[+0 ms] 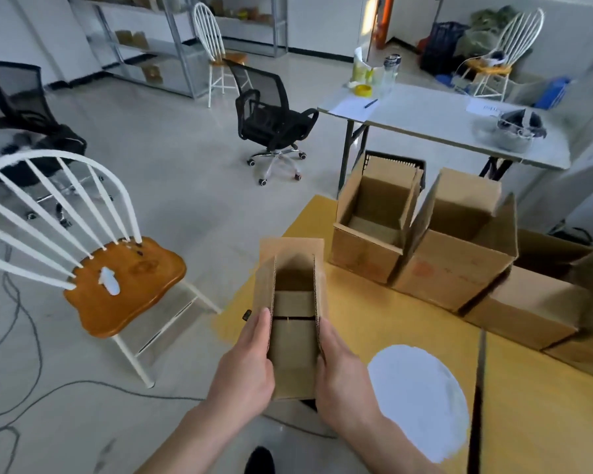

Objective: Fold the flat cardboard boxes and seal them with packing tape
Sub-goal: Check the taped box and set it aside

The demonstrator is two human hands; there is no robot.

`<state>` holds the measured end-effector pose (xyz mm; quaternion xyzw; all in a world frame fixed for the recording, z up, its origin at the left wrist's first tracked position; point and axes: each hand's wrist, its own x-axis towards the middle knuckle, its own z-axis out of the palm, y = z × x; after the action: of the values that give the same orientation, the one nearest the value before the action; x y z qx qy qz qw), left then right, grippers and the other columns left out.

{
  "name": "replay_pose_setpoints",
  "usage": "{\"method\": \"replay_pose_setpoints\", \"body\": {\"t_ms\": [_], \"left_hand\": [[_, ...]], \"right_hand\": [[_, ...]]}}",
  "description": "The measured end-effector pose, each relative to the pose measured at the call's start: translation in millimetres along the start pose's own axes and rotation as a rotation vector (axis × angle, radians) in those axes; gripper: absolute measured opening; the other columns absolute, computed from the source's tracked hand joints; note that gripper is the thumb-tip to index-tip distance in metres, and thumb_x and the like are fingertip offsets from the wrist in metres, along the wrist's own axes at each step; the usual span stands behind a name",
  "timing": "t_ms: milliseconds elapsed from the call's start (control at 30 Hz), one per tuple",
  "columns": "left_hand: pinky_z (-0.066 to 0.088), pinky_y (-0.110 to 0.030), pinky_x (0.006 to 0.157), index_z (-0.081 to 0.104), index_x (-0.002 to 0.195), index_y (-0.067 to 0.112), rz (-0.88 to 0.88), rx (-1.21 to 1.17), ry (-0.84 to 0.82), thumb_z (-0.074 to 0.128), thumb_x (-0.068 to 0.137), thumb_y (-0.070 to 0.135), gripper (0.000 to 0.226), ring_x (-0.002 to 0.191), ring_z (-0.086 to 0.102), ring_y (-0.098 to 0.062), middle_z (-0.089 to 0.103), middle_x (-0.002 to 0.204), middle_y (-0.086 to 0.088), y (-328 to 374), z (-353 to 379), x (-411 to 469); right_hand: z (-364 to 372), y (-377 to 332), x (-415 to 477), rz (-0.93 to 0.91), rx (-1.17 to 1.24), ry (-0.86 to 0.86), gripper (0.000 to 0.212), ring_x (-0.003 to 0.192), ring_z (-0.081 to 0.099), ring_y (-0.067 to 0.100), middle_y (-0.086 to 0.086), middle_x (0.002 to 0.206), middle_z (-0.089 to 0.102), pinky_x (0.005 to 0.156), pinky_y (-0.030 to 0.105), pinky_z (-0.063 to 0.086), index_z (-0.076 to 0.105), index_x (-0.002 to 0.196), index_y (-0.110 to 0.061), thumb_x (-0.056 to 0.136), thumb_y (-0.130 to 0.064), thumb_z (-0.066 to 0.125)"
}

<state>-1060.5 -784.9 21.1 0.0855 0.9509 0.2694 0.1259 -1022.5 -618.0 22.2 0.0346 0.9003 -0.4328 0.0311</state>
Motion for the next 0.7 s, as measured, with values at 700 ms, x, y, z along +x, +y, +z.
{"method": "replay_pose_setpoints", "body": {"t_ms": [700], "left_hand": [[0.014, -0.025, 0.122, 0.011, 0.160, 0.020, 0.140, -0.053, -0.052, 0.037, 0.094, -0.002, 0.074, 0.151, 0.016, -0.013, 0.012, 0.166, 0.004, -31.0, -76.0, 235.7]], "right_hand": [[22.0, -24.5, 219.0, 0.152, -0.076, 0.221, 0.065, 0.127, 0.056, 0.030, 0.000, 0.154, 0.044, 0.102, 0.039, 0.051, 0.034, 0.151, -0.023, 0.091, 0.001, 0.038]]}}
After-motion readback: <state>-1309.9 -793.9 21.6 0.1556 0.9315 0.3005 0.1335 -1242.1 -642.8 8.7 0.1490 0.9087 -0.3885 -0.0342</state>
